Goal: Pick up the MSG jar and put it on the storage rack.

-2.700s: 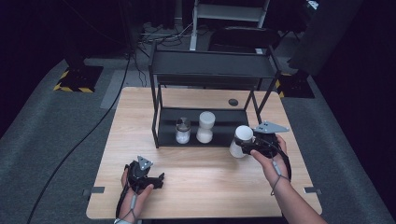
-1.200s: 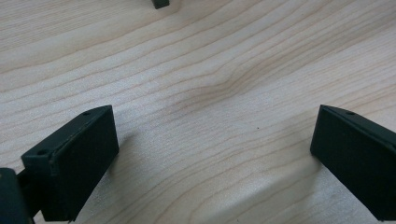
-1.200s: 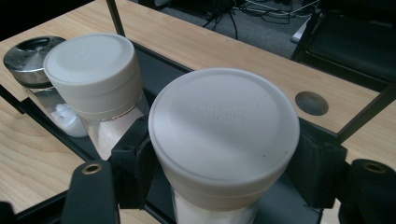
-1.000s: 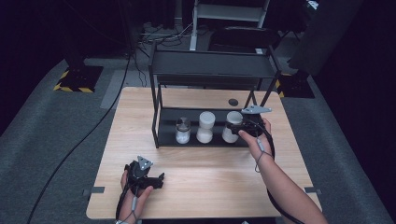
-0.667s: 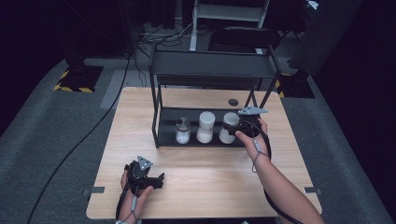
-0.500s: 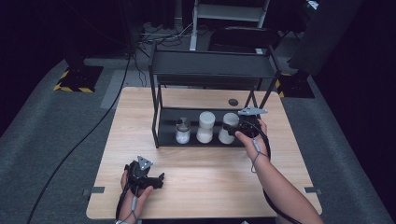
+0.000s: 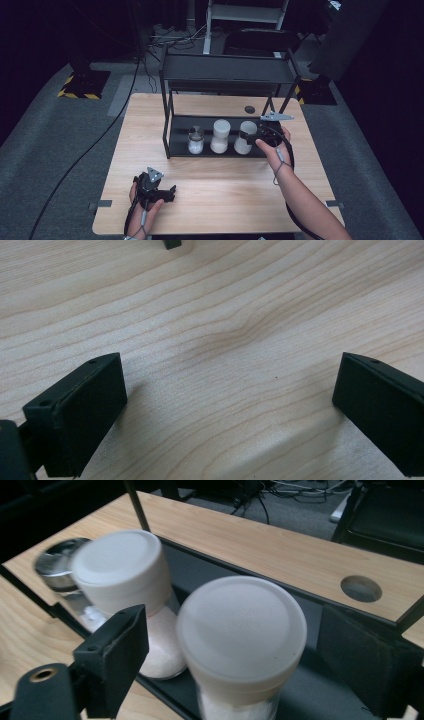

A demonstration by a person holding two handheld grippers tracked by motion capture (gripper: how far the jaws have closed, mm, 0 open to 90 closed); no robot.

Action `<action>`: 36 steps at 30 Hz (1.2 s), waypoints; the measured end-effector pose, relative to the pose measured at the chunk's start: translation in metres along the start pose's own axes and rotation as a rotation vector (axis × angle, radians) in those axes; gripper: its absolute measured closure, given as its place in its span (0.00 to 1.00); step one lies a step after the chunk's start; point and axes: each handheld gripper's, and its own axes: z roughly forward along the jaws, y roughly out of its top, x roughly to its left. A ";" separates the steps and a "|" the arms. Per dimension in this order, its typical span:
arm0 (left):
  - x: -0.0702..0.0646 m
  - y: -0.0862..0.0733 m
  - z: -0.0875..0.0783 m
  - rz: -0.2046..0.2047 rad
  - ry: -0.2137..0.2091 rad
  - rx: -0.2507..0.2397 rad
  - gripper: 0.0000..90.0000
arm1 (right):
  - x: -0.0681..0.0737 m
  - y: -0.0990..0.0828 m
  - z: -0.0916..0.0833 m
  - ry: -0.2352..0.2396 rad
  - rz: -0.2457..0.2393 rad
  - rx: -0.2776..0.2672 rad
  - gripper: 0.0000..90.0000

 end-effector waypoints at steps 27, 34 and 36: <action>0.000 0.000 0.000 0.000 0.001 -0.001 0.00 | 0.016 -0.013 -0.068 0.039 -0.053 -0.032 0.08; 0.000 0.000 0.000 -0.001 0.001 0.000 0.00 | 0.019 -0.025 -0.077 0.037 -0.056 -0.033 0.08; 0.000 0.000 0.000 -0.001 0.001 0.000 0.00 | 0.019 -0.030 -0.078 0.036 -0.054 -0.031 0.08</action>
